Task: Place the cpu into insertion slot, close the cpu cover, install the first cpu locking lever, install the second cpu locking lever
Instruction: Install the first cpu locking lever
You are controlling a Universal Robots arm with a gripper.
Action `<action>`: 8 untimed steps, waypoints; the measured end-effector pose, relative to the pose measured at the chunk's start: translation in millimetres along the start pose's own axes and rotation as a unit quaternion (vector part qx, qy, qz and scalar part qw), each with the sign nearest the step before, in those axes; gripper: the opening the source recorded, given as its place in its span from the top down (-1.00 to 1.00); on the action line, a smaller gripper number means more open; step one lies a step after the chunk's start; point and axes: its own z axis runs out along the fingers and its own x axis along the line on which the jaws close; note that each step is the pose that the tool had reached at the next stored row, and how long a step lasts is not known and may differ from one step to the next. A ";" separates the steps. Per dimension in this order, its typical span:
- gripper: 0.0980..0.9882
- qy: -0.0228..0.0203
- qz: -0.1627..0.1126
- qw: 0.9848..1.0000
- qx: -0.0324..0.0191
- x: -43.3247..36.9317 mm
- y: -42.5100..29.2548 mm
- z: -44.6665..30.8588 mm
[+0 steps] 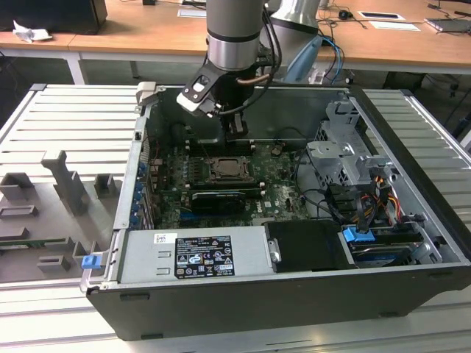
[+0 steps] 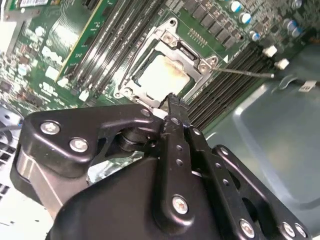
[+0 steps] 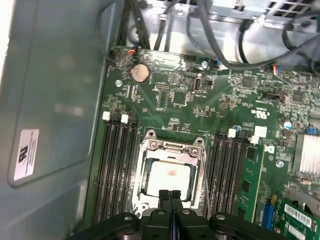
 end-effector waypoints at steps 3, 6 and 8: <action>0.98 0.001 -0.018 1.000 0.001 -0.1 -0.1 0.3; 0.98 0.002 -0.036 0.999 0.002 -0.1 -0.1 0.8; 0.98 0.003 -0.058 0.998 0.003 0.0 -0.1 0.8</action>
